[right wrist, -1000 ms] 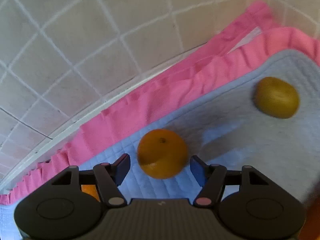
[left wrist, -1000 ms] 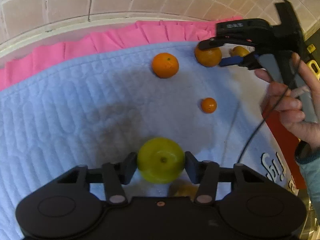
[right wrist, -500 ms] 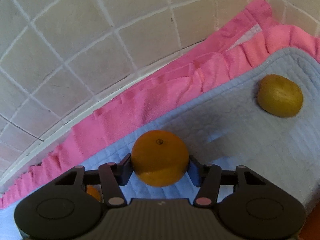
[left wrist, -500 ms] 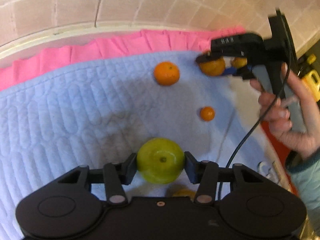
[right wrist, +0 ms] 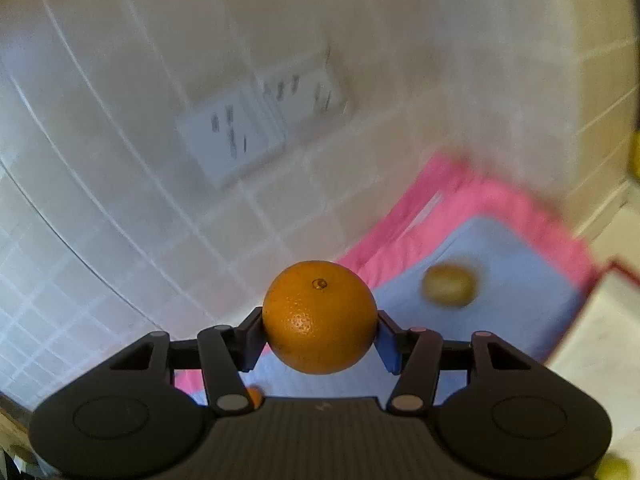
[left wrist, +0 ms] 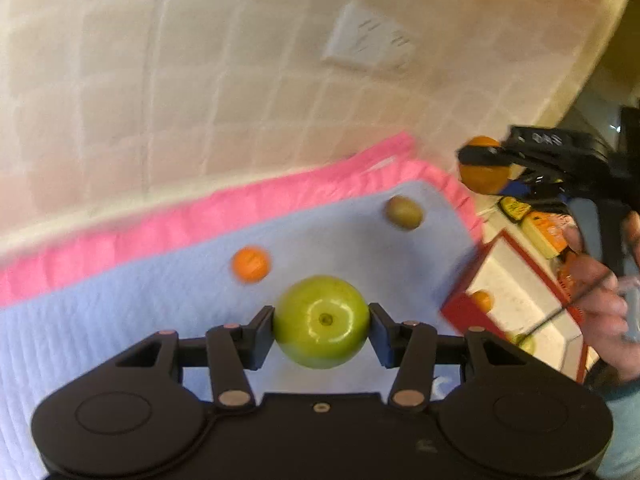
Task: Organize fruits
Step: 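Grasp the green apple with the left tool while the right tool grasps an orange, then carry the apple and orange over the red box and open both tools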
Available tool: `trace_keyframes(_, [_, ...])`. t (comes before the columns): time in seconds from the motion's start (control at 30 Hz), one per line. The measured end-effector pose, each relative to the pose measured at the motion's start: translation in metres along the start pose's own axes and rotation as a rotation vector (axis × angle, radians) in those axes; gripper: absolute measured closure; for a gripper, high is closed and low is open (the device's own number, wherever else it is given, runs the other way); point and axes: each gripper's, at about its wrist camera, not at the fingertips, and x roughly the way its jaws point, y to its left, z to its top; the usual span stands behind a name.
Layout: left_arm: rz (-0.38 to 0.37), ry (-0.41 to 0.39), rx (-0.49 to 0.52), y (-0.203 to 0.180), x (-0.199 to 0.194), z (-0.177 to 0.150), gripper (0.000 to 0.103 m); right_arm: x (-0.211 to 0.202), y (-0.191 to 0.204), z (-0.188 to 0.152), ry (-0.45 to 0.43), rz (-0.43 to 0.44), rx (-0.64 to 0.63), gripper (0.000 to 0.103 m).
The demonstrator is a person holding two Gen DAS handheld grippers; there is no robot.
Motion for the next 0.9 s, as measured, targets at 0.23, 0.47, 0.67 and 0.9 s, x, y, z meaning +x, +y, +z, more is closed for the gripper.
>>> trace_keyframes(0.23, [-0.098, -0.066, 0.130, -0.084, 0.001, 0.037, 0.045, -0.117, -0.039, 0.002, -0.209, -0.121, 0.017, 0.045])
trace_keyframes(0.47, [-0.248, -0.046, 0.260, -0.182, 0.039, 0.064, 0.045, -0.195, -0.093, -0.005, -0.291, -0.245, 0.044, 0.045])
trace_keyframes(0.67, [-0.352, 0.022, 0.333, -0.253, 0.082, 0.068, 0.044, -0.231, -0.141, -0.023, -0.291, -0.345, 0.085, 0.045])
trace_keyframes(0.9, [-0.368, 0.163, 0.376, -0.299, 0.146, 0.051, 0.044, -0.237, -0.191, -0.043, -0.226, -0.403, 0.142, 0.045])
